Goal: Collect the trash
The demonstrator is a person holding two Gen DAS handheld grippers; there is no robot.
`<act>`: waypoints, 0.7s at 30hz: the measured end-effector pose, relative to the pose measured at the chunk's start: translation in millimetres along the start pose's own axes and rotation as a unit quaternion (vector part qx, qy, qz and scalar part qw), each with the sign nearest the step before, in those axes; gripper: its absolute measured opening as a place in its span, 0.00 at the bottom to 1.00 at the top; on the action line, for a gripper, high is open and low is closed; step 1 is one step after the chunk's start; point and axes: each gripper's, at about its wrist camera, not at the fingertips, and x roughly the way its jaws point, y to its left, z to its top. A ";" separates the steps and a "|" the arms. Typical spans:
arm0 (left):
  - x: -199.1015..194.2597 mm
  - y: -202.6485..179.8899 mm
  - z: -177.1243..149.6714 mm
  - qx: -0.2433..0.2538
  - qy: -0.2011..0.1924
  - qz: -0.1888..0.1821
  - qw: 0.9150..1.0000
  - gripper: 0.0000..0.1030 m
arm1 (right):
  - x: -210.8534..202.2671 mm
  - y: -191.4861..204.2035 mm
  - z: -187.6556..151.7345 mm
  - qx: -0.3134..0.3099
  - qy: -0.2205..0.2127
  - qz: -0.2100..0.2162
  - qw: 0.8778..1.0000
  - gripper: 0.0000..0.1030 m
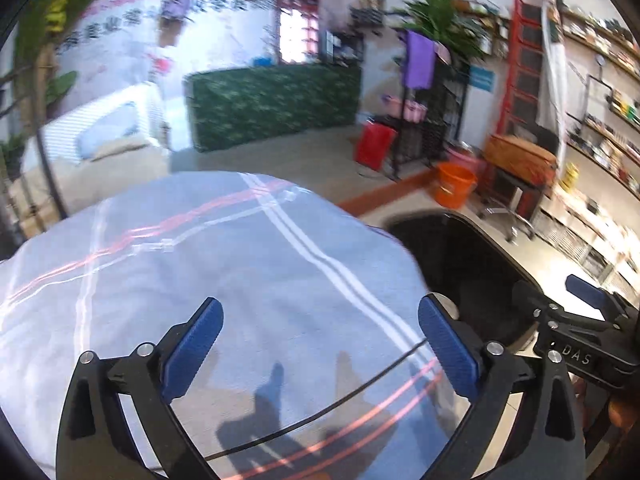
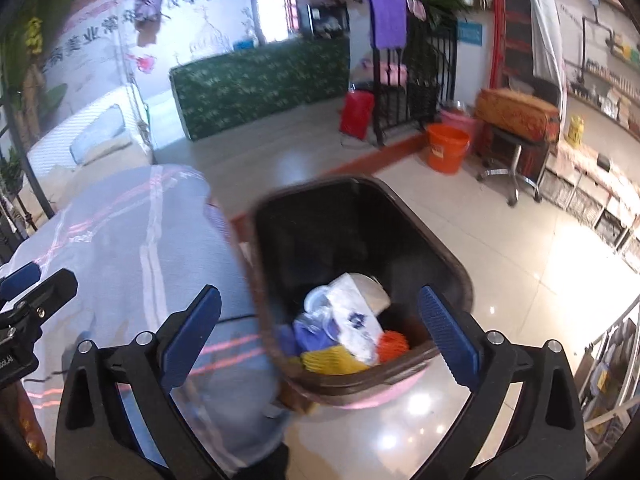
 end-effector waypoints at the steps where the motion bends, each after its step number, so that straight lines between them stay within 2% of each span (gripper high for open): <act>1: -9.3 6.0 -3.5 -0.005 -0.010 0.012 1.000 0.94 | -8.7 8.7 -0.2 -0.003 -0.019 -0.005 1.000 0.95; 4: -36.6 21.6 -16.8 -0.027 -0.040 0.040 0.998 0.94 | -36.8 33.8 -8.0 -0.018 -0.073 -0.038 0.996 0.95; 7: -59.7 34.8 -31.9 -0.040 -0.061 0.074 0.995 0.94 | -57.8 48.4 -16.5 -0.040 -0.098 0.000 0.994 0.95; 11: -85.5 40.7 -48.0 -0.046 -0.082 0.103 0.990 0.94 | -85.2 60.9 -30.9 -0.045 -0.147 0.008 0.988 0.95; 21: -124.6 54.3 -61.6 -0.077 -0.139 0.162 0.974 0.94 | -128.8 76.2 -58.3 -0.064 -0.180 0.021 0.981 0.95</act>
